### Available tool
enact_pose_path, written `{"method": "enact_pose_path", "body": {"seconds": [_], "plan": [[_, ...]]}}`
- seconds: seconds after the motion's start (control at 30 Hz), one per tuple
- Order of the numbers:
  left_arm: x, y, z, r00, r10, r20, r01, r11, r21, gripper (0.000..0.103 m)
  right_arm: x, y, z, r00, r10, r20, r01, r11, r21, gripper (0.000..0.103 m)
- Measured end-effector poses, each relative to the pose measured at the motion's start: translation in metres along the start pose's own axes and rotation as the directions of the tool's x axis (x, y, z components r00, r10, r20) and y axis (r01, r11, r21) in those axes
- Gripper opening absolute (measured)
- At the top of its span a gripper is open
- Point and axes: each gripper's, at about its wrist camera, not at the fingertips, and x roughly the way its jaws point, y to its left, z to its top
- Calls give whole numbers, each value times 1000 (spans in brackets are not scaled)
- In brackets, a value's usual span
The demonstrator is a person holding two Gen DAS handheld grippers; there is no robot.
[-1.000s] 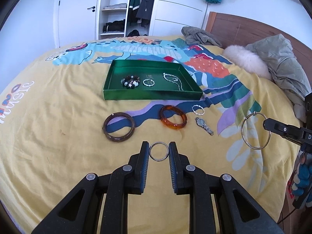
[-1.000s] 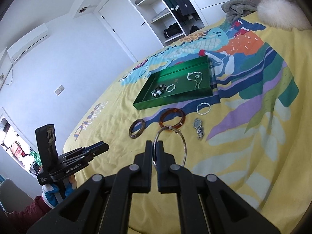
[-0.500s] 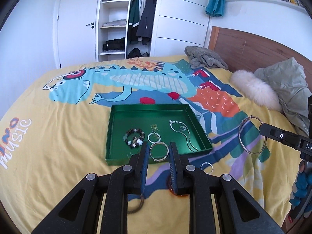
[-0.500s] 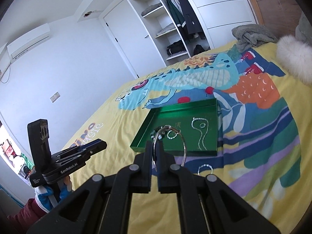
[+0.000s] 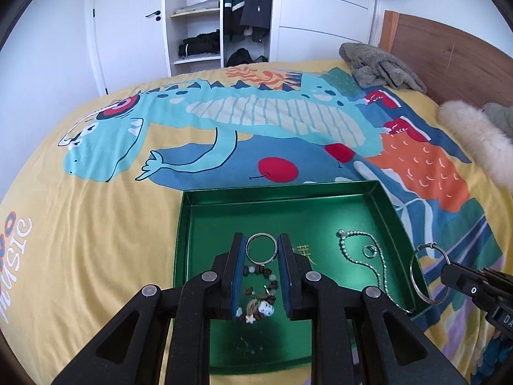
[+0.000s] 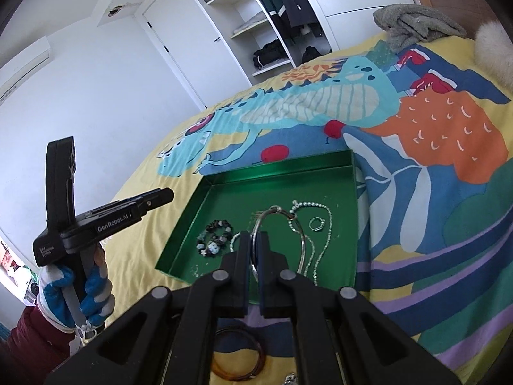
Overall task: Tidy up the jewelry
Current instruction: 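Carry the ring and hoop over the green tray and open both tools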
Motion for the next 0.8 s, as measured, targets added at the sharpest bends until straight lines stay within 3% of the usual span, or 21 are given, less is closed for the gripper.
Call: {"method": "enact_pose_path", "body": {"seconds": [0.4,0.6,0.8], "plan": [[94,8,9,984,121,-135,-120,993,10,20,85,6,-14,980,-104,-172,79,985,-151,3],[117,17,3,970,151,-189,-155,988,-8,20,117,20,-33,952,-173,-252,115,967,-227,3],[121,14,4,964,182,-196,-184,983,5,20,121,30,-40,944,-209,-254,132,948,-289,5]]}}
